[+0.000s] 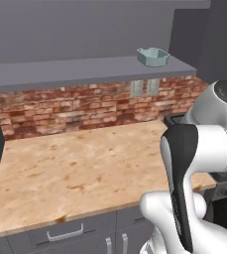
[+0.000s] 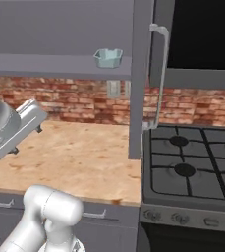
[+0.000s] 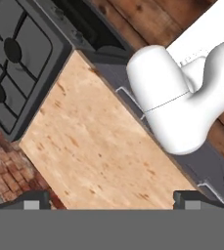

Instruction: Retrieve the tupperware and aluminum foil from the cabinet and place them on the dining counter near the plate with broccoli and shrimp to prepare for storing leftovers.

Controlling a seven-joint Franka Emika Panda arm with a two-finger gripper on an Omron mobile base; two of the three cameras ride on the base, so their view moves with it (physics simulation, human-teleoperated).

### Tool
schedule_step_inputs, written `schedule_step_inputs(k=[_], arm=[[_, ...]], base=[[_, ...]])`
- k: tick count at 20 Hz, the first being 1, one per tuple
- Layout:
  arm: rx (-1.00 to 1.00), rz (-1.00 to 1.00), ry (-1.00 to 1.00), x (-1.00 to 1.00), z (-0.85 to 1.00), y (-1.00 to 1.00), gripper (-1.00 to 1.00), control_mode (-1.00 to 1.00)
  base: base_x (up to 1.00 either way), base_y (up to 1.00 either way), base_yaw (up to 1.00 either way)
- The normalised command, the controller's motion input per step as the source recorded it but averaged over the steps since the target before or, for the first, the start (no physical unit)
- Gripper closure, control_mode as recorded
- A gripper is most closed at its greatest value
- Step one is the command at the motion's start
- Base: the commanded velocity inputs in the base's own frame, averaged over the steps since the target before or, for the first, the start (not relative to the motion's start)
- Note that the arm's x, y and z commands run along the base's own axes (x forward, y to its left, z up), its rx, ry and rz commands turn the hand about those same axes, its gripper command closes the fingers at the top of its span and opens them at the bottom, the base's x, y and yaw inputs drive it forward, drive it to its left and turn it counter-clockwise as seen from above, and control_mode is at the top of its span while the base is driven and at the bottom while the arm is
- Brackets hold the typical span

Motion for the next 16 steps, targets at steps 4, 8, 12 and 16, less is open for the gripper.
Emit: schedule_step_inputs(k=[4,8,12,16], arm=[[0.0,0.0,0.0,0.0,0.0,0.0,-1.0,1.0],[0.0,0.04,0.03,0.46,0.0,0.0,-1.0,-1.0],[-0.05,0.0,0.01,0.03,0.47,-0.01,-1.0,-1.0],[-0.17,0.03,-0.02,0.0,0.58,0.0,-1.0,-1.0]], base=[[0.66,-0.21,0.24],[0.0,0.0,0.0],[0.0,0.0,0.0],[0.0,0.0,0.0]])
